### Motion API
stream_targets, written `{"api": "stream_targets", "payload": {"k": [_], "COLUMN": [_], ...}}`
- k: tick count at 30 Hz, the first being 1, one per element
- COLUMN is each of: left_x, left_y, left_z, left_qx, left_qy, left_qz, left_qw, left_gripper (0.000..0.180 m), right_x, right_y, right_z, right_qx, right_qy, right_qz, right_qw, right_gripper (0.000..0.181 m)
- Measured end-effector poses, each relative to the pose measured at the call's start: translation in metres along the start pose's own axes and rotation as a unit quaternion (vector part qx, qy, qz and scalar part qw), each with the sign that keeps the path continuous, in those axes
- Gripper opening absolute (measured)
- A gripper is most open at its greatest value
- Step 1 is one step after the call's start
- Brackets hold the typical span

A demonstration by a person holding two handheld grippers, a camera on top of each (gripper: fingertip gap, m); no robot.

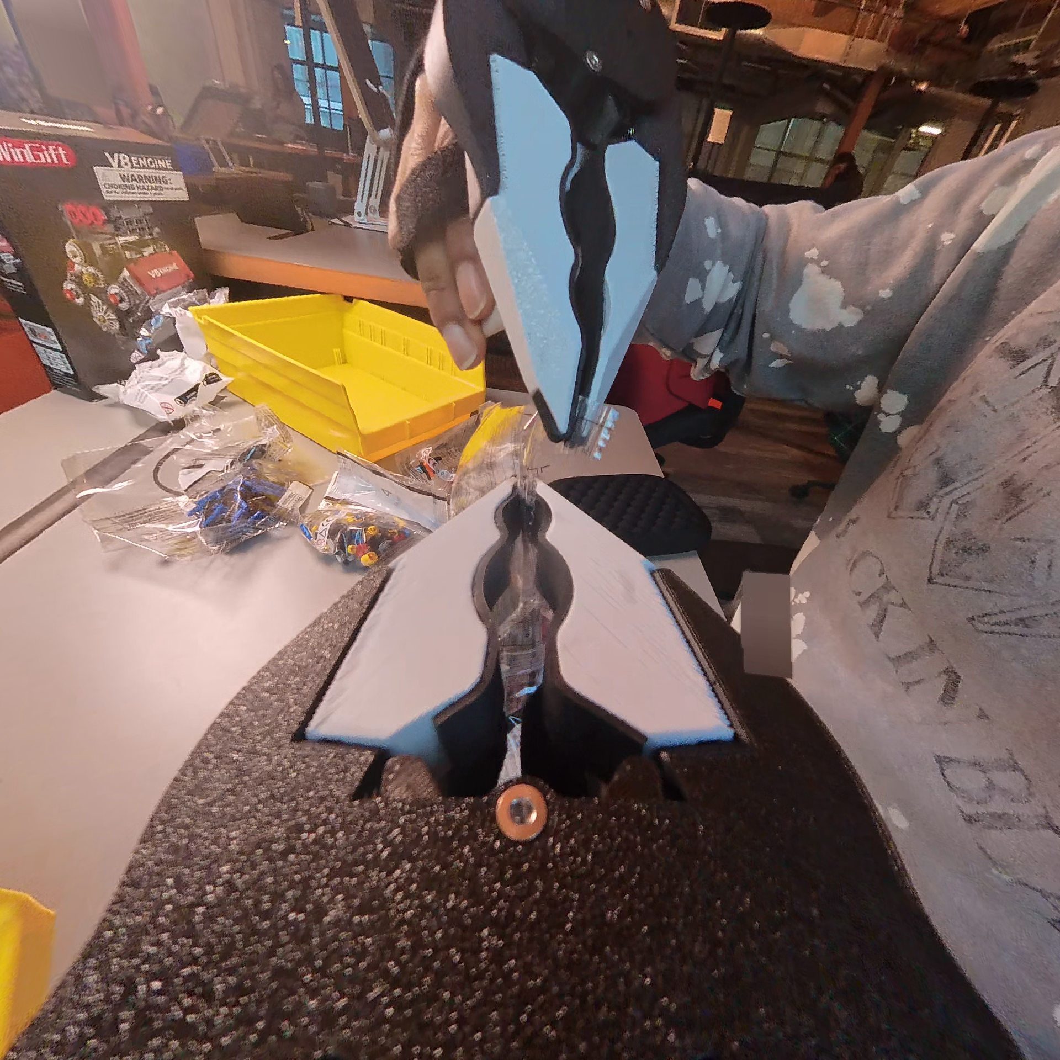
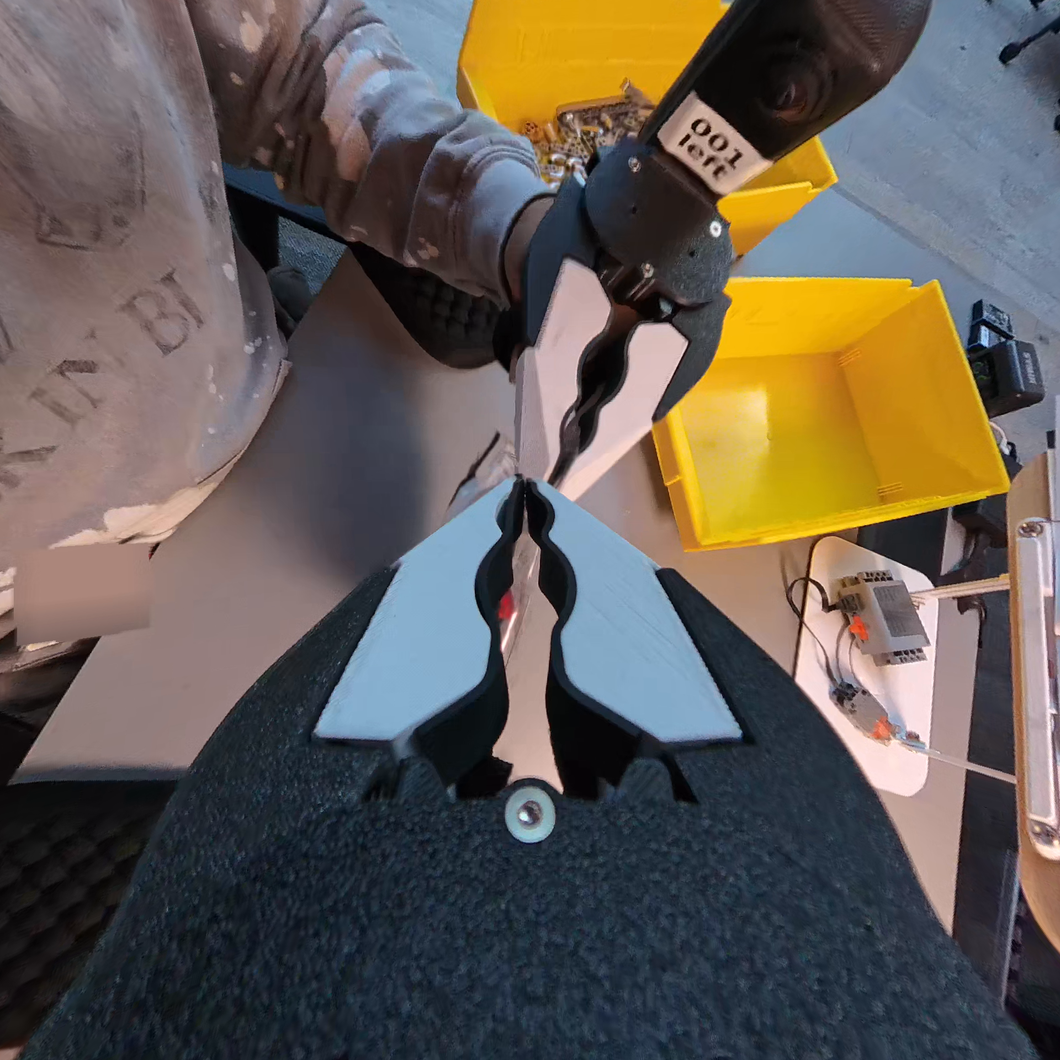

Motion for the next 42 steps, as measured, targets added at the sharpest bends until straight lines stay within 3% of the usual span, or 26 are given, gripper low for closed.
{"api": "stream_targets", "payload": {"k": [18,19,23,25,29,31,32,42], "left_x": [-0.006,-0.006,-0.016,-0.011,-0.012,0.000,0.006,-0.009], "left_y": [-0.013,-0.012,0.003,0.015,0.041,0.043,0.041,0.014], "left_z": [0.005,0.004,0.000,0.007,0.023,0.023,0.023,0.026], "left_qx": [0.014,0.014,0.030,0.061,0.096,0.090,0.090,0.072], "left_qy": [-0.011,-0.011,-0.010,0.036,0.033,0.052,0.057,0.031], "left_qz": [0.010,0.007,-0.009,-0.060,-0.070,-0.113,-0.126,-0.055], "left_qw": [1.000,1.000,0.999,0.996,0.992,0.988,0.986,0.995], "left_gripper": [0.000,0.005,0.055,0.061,0.041,0.004,0.000,0.000], "right_x": [0.006,0.006,0.005,0.005,0.001,-0.001,-0.002,0.006], "right_y": [-0.034,-0.032,-0.018,-0.011,-0.003,-0.003,-0.005,-0.017], "right_z": [0.014,0.010,0.003,0.000,-0.002,-0.001,0.001,0.031], "right_qx": [-0.055,-0.053,-0.019,-0.005,0.011,0.020,0.024,-0.038], "right_qy": [0.053,0.048,0.030,0.023,0.018,0.013,0.014,0.087], "right_qz": [0.051,0.054,0.056,0.052,0.050,0.054,0.058,0.016], "right_qw": [0.996,0.996,0.998,0.998,0.999,0.998,0.998,0.995], "right_gripper": [0.000,0.000,0.000,0.000,0.000,0.000,0.000,0.000]}}
Point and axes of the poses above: each gripper's, where its closed fingertips meet, y out along the fingers, z out of its underside, x = y × z across the jaws, the point moved 1 cm from there along -y, back along the fingers, and after that the axes turned 1 degree about y, right-handed, at the moved point
